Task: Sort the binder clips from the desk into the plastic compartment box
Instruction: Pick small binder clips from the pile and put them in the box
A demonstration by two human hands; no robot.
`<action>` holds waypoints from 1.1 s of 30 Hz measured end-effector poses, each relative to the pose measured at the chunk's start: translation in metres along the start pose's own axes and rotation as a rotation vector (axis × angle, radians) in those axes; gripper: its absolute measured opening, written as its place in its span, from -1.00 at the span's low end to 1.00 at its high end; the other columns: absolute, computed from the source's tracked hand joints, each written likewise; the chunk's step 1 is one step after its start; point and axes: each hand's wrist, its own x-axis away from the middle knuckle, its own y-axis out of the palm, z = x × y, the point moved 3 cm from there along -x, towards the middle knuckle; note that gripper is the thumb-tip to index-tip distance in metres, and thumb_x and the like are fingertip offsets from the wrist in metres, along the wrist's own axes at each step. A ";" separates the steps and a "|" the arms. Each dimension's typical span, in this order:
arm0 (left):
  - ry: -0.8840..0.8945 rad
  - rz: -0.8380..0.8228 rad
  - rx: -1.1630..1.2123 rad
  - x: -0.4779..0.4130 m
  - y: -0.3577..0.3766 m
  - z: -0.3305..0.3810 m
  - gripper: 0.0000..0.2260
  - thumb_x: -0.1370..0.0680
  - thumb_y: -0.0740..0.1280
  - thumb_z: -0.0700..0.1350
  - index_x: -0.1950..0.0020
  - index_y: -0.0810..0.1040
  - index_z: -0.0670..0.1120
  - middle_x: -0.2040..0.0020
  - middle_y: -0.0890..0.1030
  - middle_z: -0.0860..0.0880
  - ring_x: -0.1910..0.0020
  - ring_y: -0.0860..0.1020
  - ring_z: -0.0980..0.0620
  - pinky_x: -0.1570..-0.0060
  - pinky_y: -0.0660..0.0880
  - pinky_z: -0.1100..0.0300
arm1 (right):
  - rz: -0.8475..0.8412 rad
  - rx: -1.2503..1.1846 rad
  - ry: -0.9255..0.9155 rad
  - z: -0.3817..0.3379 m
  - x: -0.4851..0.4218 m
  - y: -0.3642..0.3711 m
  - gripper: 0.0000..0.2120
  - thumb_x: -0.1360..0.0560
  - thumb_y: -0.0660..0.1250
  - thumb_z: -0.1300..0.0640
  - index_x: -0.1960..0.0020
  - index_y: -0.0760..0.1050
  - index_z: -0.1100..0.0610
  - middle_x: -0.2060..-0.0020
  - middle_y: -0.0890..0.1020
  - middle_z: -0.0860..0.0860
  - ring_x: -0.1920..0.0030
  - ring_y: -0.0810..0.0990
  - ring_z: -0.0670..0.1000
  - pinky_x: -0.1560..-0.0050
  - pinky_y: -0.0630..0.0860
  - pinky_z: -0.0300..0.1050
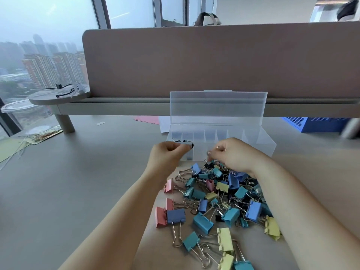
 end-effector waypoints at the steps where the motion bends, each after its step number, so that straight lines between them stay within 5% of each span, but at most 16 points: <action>1: -0.066 -0.029 0.152 0.001 -0.001 0.000 -0.86 -0.49 0.40 -0.14 0.17 0.56 -0.22 0.51 0.24 0.05 0.55 0.14 0.10 0.59 0.10 0.32 | -0.018 0.054 -0.008 0.000 0.000 0.001 -0.78 -0.57 0.29 0.03 0.06 0.64 0.14 0.39 0.53 0.05 0.44 0.38 -0.08 0.39 0.25 -0.21; 4: -0.253 -0.091 0.511 0.000 0.000 -0.003 -0.83 -0.50 0.37 -0.15 0.23 0.42 -0.11 0.48 0.26 0.05 0.57 0.14 0.16 0.66 0.11 0.37 | -0.066 0.152 0.007 0.002 -0.001 0.008 -0.89 -0.51 0.39 0.07 0.05 0.65 0.07 0.12 0.66 0.02 0.18 0.56 -0.05 0.17 0.43 -0.20; 7: -0.351 -0.114 0.641 0.000 0.001 -0.006 -0.82 -0.50 0.38 -0.11 0.21 0.40 -0.10 0.48 0.34 0.06 0.60 0.25 0.20 0.67 0.22 0.42 | -0.092 0.240 0.019 0.003 -0.003 0.012 -0.89 -0.42 0.48 0.06 0.06 0.67 0.02 0.09 0.67 -0.07 0.08 0.59 -0.05 0.03 0.53 -0.14; 15: -0.424 -0.168 0.770 0.000 0.004 -0.010 -0.85 -0.54 0.34 -0.15 0.19 0.50 -0.19 0.44 0.51 -0.02 0.45 0.57 0.13 0.49 0.55 0.33 | -0.058 0.448 -0.028 -0.002 -0.003 0.022 -0.80 -0.42 0.45 -0.01 -0.03 0.62 -0.05 0.03 0.63 -0.09 0.02 0.56 -0.01 0.06 0.52 -0.11; 25: -0.461 -0.170 0.819 -0.001 0.003 -0.009 -0.85 -0.54 0.34 -0.18 0.18 0.51 -0.24 0.36 0.61 -0.09 0.34 0.65 0.06 0.28 0.57 0.31 | 0.180 0.400 -0.140 -0.008 -0.007 0.030 -0.82 -0.55 0.28 -0.04 -0.08 0.59 -0.03 0.02 0.63 -0.03 0.01 0.56 0.05 0.18 0.38 -0.14; 33: -0.457 -0.179 0.842 0.000 -0.002 -0.004 -0.86 -0.52 0.34 -0.26 -0.02 0.50 -0.31 0.19 0.66 -0.22 0.35 0.67 0.04 0.36 0.59 0.33 | 0.243 0.375 -0.098 0.001 -0.010 0.027 -0.82 -0.57 0.25 -0.01 -0.08 0.60 -0.04 -0.05 0.64 -0.06 -0.06 0.56 0.03 0.14 0.37 -0.16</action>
